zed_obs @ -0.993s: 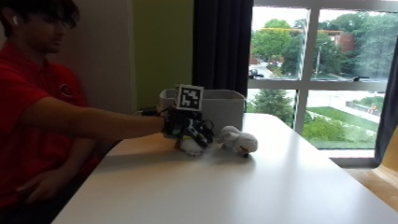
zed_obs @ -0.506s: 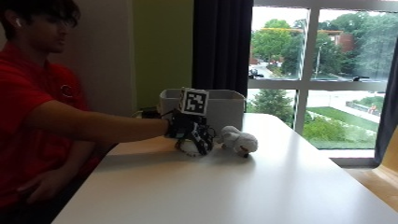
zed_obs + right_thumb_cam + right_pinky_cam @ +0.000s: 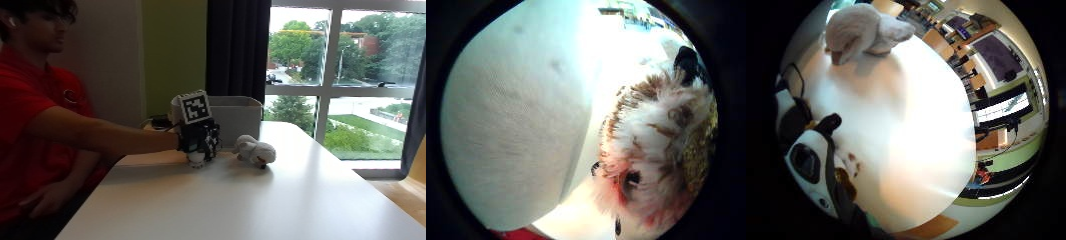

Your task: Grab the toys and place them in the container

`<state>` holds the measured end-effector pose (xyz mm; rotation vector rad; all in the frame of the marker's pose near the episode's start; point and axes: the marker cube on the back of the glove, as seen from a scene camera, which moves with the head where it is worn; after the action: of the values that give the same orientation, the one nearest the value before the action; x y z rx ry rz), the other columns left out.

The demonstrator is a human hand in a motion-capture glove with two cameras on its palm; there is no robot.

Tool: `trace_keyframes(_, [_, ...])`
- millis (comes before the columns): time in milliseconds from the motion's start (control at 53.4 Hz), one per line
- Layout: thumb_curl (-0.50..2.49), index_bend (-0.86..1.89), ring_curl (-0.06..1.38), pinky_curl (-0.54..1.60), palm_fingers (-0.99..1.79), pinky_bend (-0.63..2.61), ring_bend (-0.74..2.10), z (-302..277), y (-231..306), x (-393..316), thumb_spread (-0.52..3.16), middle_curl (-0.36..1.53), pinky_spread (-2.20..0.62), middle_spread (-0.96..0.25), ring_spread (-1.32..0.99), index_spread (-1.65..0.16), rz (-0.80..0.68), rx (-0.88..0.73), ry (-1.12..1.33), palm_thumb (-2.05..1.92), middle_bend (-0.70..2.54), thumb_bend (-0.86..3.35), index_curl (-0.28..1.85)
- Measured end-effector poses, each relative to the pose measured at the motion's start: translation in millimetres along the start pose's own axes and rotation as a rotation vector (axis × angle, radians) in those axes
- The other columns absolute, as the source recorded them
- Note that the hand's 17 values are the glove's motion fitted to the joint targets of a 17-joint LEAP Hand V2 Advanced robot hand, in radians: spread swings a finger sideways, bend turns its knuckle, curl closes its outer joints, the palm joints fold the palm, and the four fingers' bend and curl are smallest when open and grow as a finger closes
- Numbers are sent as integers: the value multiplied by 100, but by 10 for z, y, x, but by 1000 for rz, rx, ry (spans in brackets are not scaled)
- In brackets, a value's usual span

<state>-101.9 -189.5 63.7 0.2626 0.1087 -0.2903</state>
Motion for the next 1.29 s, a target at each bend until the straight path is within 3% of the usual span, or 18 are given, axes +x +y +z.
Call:
trace_keyframes(150, [70, 42, 47, 30, 127, 74, 108, -274, -23, 239, 64, 67, -43, -41, -45, -44, 82, 8, -80, 61, 89, 6, 51])
trace_keyframes(300, [76, 50, 50, 32, 125, 75, 115, -801, -162, 406, 57, 72, -44, -37, -43, -44, 66, 40, -26, 63, 97, 5, 61])
trace_keyframes(393, [79, 52, 51, 33, 123, 76, 119, -1253, -347, 247, 54, 74, -44, -36, -42, -43, 11, 90, -88, 62, 101, 3, 67])
trace_keyframes(543, [84, 54, 52, 34, 121, 78, 121, -1816, -738, -294, 51, 75, -44, -34, -40, -43, 52, 131, -30, 63, 105, 2, 75])
trace_keyframes(618, [86, 54, 52, 35, 120, 78, 123, -1928, -808, -572, 51, 76, -44, -33, -40, -43, -79, 123, -12, 62, 107, 1, 79])
trace_keyframes(861, [93, 52, 52, 36, 118, 79, 126, -2046, -1057, -1648, 49, 77, -44, -31, -39, -42, -192, 61, -63, 60, 108, -2, 89])
trace_keyframes(1030, [95, 44, 50, 36, 111, 82, 120, -1871, -1062, -1874, 49, 75, -43, -32, -40, -43, -144, 36, -55, 55, 106, -3, 94])
trace_keyframes(1142, [94, 27, 47, 37, 97, 84, 118, -1771, -1037, -1838, 54, 73, -39, -34, -41, -44, 15, -105, -62, 48, 100, -4, 94])
trace_keyframes(1217, [86, 14, 46, 41, 69, 92, 112, -1745, -981, -1817, 72, 69, -33, -37, -42, -43, -31, -150, -70, 32, 90, -9, 90])
trace_keyframes(1255, [79, 8, 46, 44, 33, 97, 105, -1752, -930, -1776, 83, 66, -27, -38, -39, -42, -116, -137, -72, 16, 79, -12, 87])
trace_keyframes(1292, [75, 7, 44, 44, 25, 99, 101, -1763, -891, -1703, 88, 63, -23, -38, -39, -41, -160, -123, -76, 10, 75, -10, 83])
